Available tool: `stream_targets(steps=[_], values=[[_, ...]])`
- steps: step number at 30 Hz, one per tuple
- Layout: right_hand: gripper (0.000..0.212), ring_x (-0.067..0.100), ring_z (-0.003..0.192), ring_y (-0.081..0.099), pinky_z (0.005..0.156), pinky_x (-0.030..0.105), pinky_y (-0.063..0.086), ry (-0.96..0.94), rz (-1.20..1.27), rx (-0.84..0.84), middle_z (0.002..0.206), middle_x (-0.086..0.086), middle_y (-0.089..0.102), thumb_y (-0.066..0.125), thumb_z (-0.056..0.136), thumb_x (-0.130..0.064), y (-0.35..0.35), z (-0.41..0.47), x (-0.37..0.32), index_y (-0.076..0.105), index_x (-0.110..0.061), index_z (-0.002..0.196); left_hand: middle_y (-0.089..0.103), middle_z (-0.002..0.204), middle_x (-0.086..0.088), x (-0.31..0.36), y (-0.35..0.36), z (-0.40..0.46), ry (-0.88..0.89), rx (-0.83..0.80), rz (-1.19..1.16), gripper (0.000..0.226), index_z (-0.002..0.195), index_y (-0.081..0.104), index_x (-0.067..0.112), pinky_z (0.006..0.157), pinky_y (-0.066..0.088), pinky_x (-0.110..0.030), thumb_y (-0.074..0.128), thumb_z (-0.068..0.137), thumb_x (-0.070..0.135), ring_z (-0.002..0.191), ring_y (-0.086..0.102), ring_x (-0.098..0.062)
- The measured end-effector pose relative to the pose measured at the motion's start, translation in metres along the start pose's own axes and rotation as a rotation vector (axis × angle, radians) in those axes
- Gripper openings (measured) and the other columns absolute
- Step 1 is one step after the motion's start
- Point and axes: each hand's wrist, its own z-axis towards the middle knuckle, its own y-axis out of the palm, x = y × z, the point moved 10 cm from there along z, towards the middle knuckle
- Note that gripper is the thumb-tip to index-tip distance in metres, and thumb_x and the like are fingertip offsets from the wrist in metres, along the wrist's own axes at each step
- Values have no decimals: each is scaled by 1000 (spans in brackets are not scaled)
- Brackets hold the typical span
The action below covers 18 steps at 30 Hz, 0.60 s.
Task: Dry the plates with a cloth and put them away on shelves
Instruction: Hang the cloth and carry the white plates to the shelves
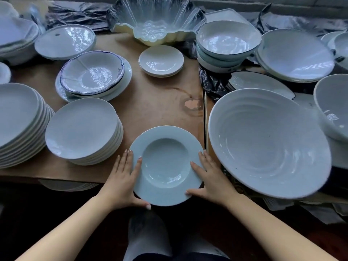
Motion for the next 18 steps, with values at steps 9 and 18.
stream_targets(steps=[9, 18], values=[[136, 25, 145, -29, 121, 42, -10, -48, -132, -111, 159, 11, -23, 22, 46, -101, -3, 16, -10, 9, -22, 156, 33, 145, -38, -7, -12, 24, 58, -47, 99, 150, 142, 39, -5, 111, 15, -51, 24, 43, 107, 138, 31, -47], [100, 40, 134, 43, 107, 54, 35, 150, -70, -132, 146, 24, 43, 4, 89, -76, -2, 48, 3, 52, -3, 137, -4, 156, -33, -21, -53, 70, -7, -129, 315, 167, 149, -8, -5, 96, -36, -47, -34, 16, 91, 147, -7, -43]])
